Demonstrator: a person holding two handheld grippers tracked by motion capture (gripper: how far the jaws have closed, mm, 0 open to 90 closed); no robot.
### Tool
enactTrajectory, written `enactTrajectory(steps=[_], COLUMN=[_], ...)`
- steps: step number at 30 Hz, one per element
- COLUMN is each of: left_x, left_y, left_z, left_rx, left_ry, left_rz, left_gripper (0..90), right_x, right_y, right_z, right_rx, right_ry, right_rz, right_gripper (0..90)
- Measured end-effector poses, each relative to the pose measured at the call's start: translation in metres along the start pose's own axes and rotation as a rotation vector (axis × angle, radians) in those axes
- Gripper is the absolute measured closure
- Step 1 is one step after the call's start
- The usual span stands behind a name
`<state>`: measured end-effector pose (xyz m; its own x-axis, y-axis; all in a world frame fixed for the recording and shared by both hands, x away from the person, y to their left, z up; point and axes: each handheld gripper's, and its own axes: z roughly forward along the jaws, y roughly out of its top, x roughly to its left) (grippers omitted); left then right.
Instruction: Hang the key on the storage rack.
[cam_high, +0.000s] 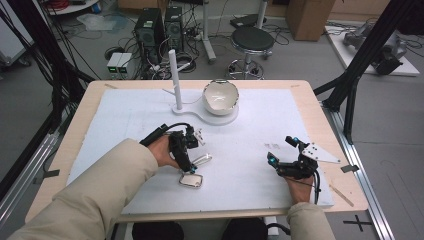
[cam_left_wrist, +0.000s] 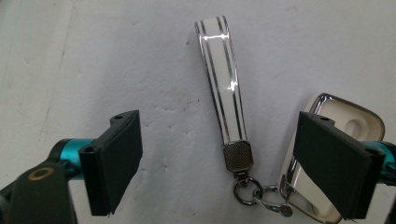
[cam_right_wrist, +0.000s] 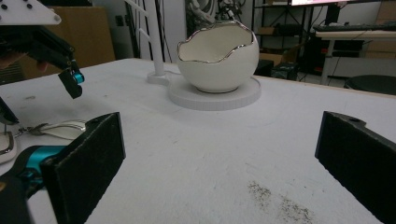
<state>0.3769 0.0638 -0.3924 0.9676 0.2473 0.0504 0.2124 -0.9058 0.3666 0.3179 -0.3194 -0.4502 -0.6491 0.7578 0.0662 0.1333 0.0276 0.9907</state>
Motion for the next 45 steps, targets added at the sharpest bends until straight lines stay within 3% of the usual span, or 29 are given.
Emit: enactTrajectory(steps=[8, 19, 26, 34, 38, 45], left_x=[-0.002, -0.003, -0.004, -0.007, -0.008, -0.011], left_y=[0.002, 0.004, 0.005, 0.009, 0.010, 0.011], left_z=[0.003, 0.007, 0.009, 0.011, 0.014, 0.015], left_rx=[0.052, 0.109, 0.134, 0.167, 0.189, 0.210], left_ry=[-0.001, -0.037, -0.043, -0.037, -0.031, -0.017], left_rz=[-0.015, -0.044, -0.063, -0.065, -0.071, -0.070], left_gripper=[29.4, 48.5, 53.9, 62.5, 71.0, 73.9], right_x=[0.000, 0.000, 0.000, -0.001, 0.000, 0.000], right_y=[0.000, 0.000, 0.000, 0.000, 0.000, 0.000], right_z=[0.000, 0.000, 0.000, 0.000, 0.000, 0.000], right_rx=[0.000, -0.002, -0.003, -0.005, -0.003, -0.003], right_ry=[0.000, -0.004, -0.004, -0.005, -0.005, -0.005], right_rz=[0.000, 0.000, 0.001, -0.002, 0.001, 0.001], right_gripper=[0.6, 0.6, 0.6, 0.6, 0.6, 0.6])
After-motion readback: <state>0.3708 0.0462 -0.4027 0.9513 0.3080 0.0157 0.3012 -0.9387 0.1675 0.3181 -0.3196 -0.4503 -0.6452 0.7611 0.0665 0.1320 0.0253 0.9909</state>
